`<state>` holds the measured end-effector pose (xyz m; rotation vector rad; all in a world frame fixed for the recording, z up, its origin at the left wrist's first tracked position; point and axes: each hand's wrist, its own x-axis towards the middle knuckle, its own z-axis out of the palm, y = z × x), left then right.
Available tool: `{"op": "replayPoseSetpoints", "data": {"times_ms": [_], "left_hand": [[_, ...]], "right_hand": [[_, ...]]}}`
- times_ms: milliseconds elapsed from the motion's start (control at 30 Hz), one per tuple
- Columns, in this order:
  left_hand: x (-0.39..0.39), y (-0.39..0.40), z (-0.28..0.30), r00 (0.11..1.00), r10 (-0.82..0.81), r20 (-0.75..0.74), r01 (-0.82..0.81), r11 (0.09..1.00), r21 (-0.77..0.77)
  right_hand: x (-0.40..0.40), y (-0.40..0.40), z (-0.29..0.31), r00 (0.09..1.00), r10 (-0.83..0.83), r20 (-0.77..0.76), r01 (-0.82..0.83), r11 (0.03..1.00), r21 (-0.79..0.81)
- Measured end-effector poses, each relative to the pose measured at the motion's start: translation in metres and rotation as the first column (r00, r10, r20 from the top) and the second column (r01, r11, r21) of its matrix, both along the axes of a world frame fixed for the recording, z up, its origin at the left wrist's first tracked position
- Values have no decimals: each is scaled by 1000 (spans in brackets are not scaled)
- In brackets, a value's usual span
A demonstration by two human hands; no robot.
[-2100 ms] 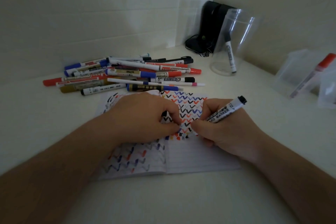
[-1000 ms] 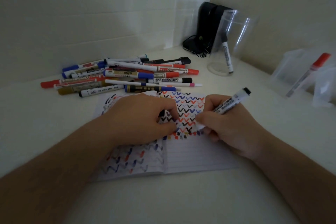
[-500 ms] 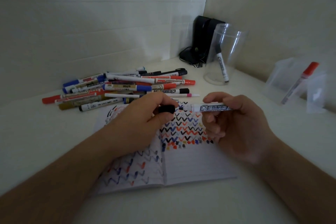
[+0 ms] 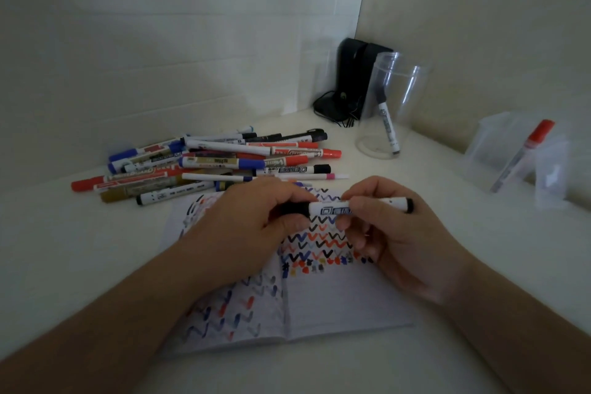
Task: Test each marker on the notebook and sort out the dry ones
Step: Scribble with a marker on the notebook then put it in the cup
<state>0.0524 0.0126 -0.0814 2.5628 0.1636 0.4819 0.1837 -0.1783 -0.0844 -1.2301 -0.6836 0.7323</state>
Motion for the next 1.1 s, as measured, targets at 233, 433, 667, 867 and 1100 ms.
{"op": "replayPoseSetpoints", "data": {"times_ms": [233, 433, 667, 867, 1100], "left_hand": [[1, -8, -2, 985, 69, 156, -81, 994, 68], [5, -10, -5, 966, 13, 259, -64, 980, 189], [4, -12, 3, 956, 20, 291, -72, 983, 169], [5, 0, -6, 989, 77, 128, -88, 992, 88], [3, -4, 4, 996, 35, 86, -42, 996, 75]], "right_hand": [[-5, 0, 2, 995, -88, 47, 87, 996, 27], [-8, -2, 4, 994, -86, -61, 86, 996, -9], [12, 0, 41, 989, -57, -135, 60, 998, 19], [117, 10, 176, 580, -709, 402, 620, 704, 346], [203, 61, 170, 366, -218, 905, 785, 595, -174]]}}
